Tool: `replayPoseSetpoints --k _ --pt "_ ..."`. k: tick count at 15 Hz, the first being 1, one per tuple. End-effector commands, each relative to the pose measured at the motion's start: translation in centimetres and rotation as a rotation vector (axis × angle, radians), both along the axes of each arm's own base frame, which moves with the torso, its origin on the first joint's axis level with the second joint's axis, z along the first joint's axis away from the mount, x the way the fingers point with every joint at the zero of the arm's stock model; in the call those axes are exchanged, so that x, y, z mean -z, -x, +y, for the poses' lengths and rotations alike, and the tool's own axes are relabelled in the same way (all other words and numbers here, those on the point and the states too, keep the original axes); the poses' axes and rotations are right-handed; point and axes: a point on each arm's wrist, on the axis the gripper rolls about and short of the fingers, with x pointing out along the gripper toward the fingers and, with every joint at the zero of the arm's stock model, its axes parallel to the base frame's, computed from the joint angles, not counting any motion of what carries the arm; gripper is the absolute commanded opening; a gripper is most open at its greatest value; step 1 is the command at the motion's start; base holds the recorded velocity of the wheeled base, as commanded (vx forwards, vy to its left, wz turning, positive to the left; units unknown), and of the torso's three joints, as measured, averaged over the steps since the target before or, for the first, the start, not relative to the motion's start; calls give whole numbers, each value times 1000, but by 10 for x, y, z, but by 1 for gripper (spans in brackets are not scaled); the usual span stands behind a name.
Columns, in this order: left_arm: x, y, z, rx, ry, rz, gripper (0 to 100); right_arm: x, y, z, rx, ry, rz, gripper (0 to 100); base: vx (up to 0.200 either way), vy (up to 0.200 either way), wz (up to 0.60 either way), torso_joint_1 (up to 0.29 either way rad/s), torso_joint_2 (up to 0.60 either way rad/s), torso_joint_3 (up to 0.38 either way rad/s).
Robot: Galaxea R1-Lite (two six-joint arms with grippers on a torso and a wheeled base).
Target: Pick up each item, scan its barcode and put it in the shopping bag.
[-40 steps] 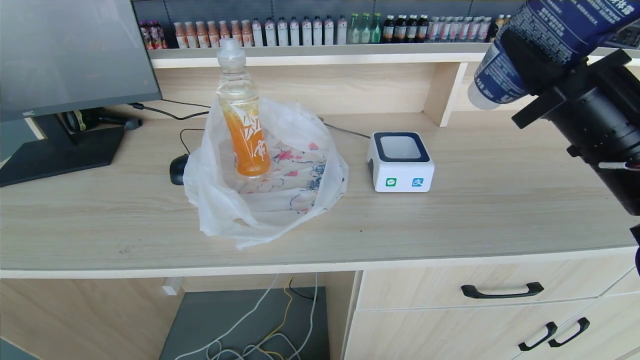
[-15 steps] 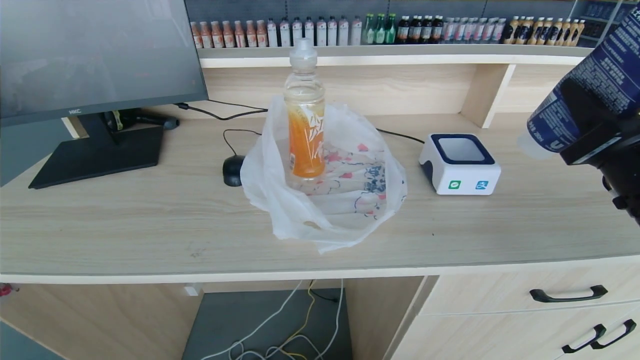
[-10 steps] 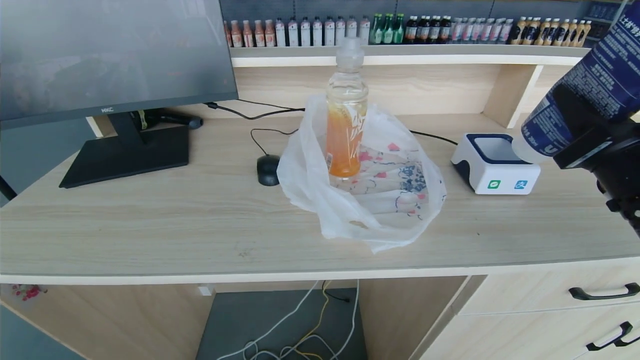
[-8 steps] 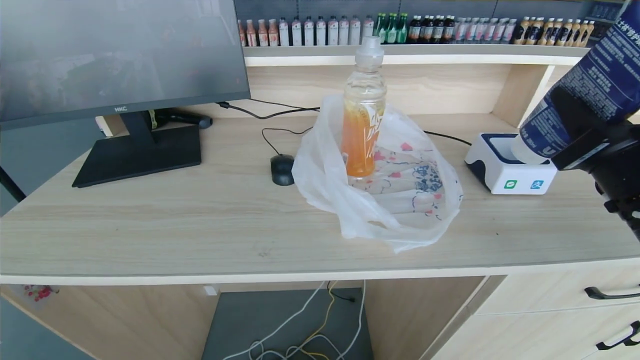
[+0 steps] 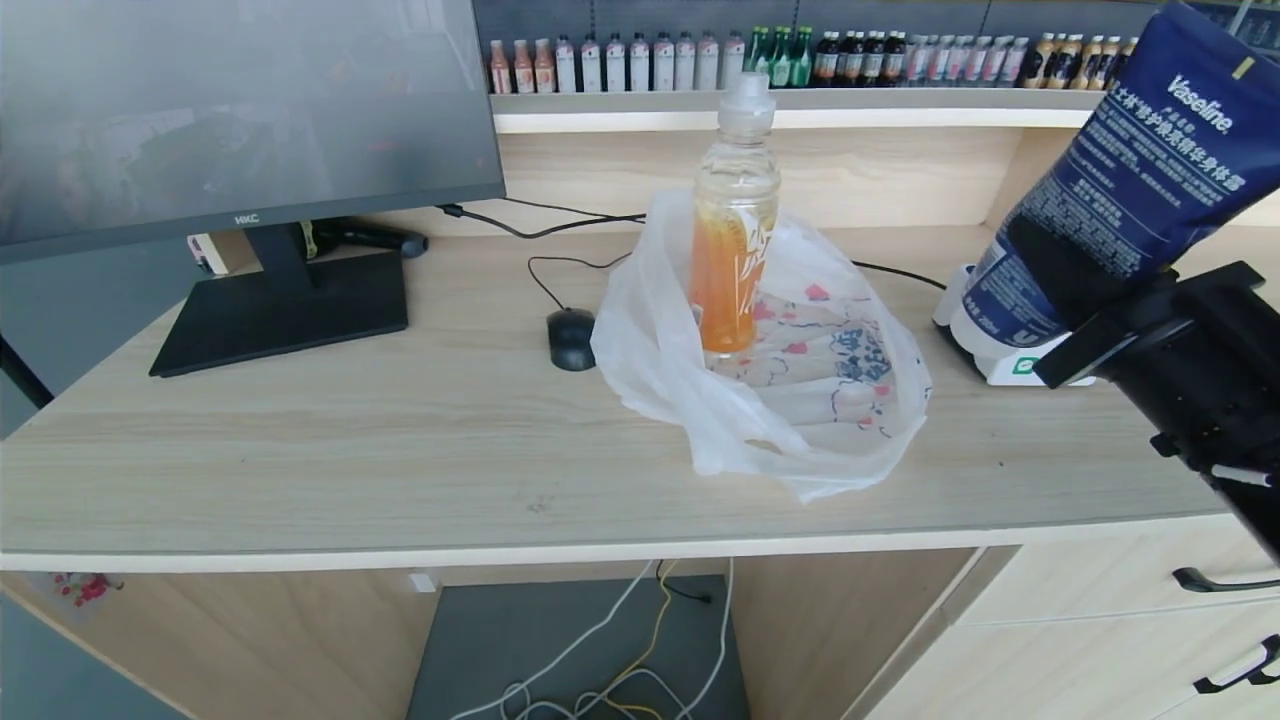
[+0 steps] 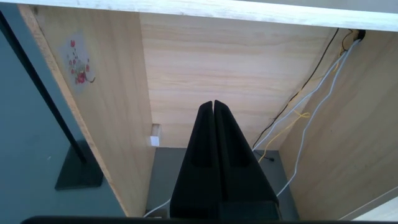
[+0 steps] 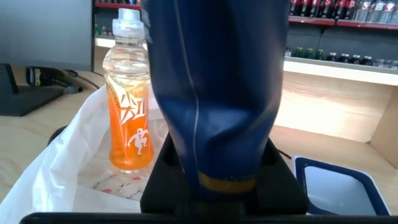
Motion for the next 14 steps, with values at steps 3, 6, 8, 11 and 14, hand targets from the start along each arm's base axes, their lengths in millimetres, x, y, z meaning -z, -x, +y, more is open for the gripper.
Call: replayPoseSetpoints --k 3,6,8,11,14 --pt "0 0 0 0 0 0 0 -12 -29 14 -27 -15 74 0 0 0 0 0 0 0" --pt "0 0 0 0 0 0 0 -35 -47 21 -43 -29 113 0 0 0 0 0 0 0" --pt "0 0 0 0 0 0 0 -50 -57 27 -51 -26 140 0 0 0 0 0 0 0" --pt "0 0 0 0 0 0 0 -61 -64 35 -88 -35 197 0 0 0 0 0 0 0" --pt "0 0 0 0 0 0 0 -58 -75 44 -106 -44 218 0 0 0 0 0 0 0"
